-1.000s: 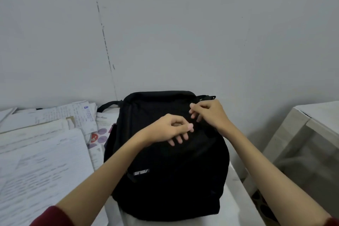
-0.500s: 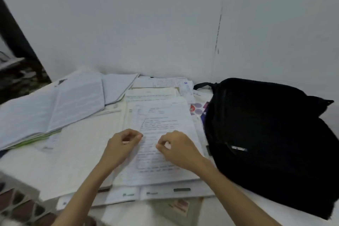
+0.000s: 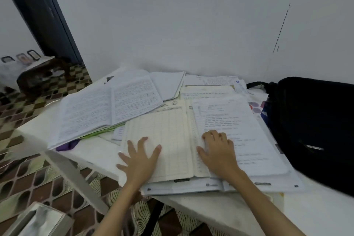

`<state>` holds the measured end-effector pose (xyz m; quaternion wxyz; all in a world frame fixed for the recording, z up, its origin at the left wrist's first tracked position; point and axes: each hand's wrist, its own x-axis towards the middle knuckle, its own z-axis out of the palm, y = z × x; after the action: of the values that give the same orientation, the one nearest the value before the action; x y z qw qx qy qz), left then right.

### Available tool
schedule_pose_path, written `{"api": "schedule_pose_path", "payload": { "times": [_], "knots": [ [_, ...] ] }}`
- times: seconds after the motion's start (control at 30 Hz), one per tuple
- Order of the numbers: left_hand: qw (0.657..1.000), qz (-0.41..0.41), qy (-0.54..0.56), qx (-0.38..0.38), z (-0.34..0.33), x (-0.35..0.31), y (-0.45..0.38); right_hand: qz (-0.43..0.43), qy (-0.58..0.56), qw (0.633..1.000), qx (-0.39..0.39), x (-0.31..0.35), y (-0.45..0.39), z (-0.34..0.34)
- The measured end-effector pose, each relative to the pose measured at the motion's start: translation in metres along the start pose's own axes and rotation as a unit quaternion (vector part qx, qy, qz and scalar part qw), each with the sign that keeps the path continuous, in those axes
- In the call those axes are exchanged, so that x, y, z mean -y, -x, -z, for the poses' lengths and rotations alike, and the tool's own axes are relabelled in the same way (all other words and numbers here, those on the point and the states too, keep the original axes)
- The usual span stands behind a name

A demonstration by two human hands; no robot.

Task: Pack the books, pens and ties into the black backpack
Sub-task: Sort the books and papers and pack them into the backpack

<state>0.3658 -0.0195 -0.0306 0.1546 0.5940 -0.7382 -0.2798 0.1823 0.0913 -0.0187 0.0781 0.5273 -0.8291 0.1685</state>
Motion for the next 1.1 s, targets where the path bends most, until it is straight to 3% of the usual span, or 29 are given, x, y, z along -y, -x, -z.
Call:
{"api": "schedule_pose_path", "payload": {
  "times": [0.1,0.23,0.37,0.47,0.6,0.77,0.93,1.0,1.1],
  "knots": [
    [0.999,0.018,0.007,-0.039,0.015,0.012,-0.001,-0.039,-0.033,0.998,0.029,0.010,-0.001,0.001],
    [0.987,0.046,0.147,-0.051,0.035,0.017,-0.005,-0.069,-0.082,0.992,0.060,0.025,0.000,0.001],
    [0.932,0.089,0.351,-0.024,0.064,0.012,-0.010,-0.082,-0.141,0.986,0.037,0.028,0.003,0.004],
    [0.884,0.102,0.451,0.060,0.083,0.006,-0.013,-0.119,-0.252,0.960,0.021,0.024,0.003,0.010],
    [0.853,0.012,0.506,0.126,0.091,-0.024,-0.004,-0.195,-0.396,0.897,0.019,0.021,-0.004,0.029],
    [0.856,-0.116,0.459,0.208,0.093,-0.093,0.019,-0.280,-0.539,0.794,0.031,0.004,-0.012,0.051],
    [0.791,-0.127,0.467,0.374,0.070,-0.137,0.029,-0.269,-0.644,0.715,0.049,-0.021,-0.008,0.072],
    [0.806,-0.151,0.409,0.401,0.053,-0.140,0.026,-0.223,-0.720,0.657,0.027,-0.031,-0.004,0.081],
    [0.882,-0.198,0.233,0.359,0.021,-0.121,0.016,-0.229,-0.794,0.562,0.030,-0.049,0.003,0.095]
  ]
}}
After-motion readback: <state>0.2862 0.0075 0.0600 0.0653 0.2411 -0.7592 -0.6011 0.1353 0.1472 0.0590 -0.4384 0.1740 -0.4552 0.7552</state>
